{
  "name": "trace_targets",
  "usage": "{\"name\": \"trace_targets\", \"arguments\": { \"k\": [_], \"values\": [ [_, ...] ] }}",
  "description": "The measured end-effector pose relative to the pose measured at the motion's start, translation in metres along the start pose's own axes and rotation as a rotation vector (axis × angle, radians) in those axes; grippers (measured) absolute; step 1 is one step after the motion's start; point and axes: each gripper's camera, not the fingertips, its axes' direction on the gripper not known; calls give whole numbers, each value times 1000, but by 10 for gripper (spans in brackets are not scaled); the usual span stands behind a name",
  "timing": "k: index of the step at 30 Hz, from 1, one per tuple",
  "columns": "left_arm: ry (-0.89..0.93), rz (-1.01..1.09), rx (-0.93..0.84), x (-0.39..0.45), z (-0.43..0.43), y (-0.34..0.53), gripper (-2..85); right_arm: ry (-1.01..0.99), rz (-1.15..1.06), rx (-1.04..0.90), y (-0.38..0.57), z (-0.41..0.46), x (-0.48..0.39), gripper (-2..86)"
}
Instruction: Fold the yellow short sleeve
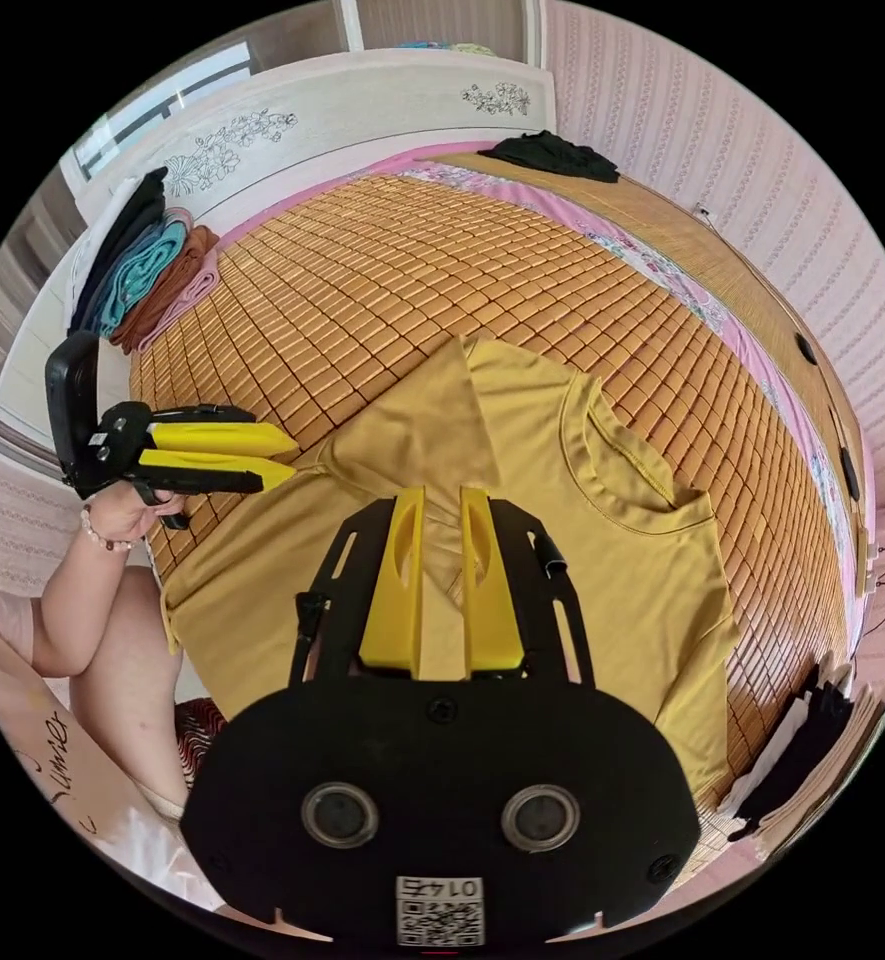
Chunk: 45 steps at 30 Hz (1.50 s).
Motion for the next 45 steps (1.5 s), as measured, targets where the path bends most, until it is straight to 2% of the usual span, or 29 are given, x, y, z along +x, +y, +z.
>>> {"name": "trace_targets", "arguments": {
  "k": [4, 8, 10, 13, 17, 21, 25, 30, 32, 34, 42, 45],
  "values": [
    [-27, -35, -65, 1, 9, -13, 56, -2, -22, -122, 5, 27, 1, 21],
    [-83, -24, -112, 7, 11, -23, 32, -45, -15, -84, 23, 8, -1, -1],
    [-83, -25, -112, 10, 9, -25, 15, -140, -19, -70, 41, -7, -10, -3],
    [-93, -52, -83, 11, 0, -27, -6, -228, -60, -127, 61, -10, -25, 7],
    [-65, -76, -74, 10, -8, -30, -9, -175, -117, -174, 61, -11, -24, 59],
    [-74, -71, -82, 15, -11, -35, -10, -96, -125, -53, 6, -21, 1, 75],
    [-70, -75, -90, 16, -15, -41, -10, -31, -43, 58, -68, -9, 27, 77],
    [-47, -84, -90, 16, -22, -48, -10, -43, 18, -45, -124, 43, 38, 74],
    [-33, -91, -87, 16, -25, -51, -10, -16, 28, -94, -128, 56, 42, 22],
    [-24, -102, -81, 16, -28, -53, -10, -2, 41, -49, -120, 44, 49, 6],
    [-50, -124, -70, 22, -44, -64, -8, -149, 176, 85, -96, 16, 103, 47],
    [-103, -127, -66, 25, -55, -68, 0, -123, 126, 101, -72, -4, 102, 50]
  ]
}}
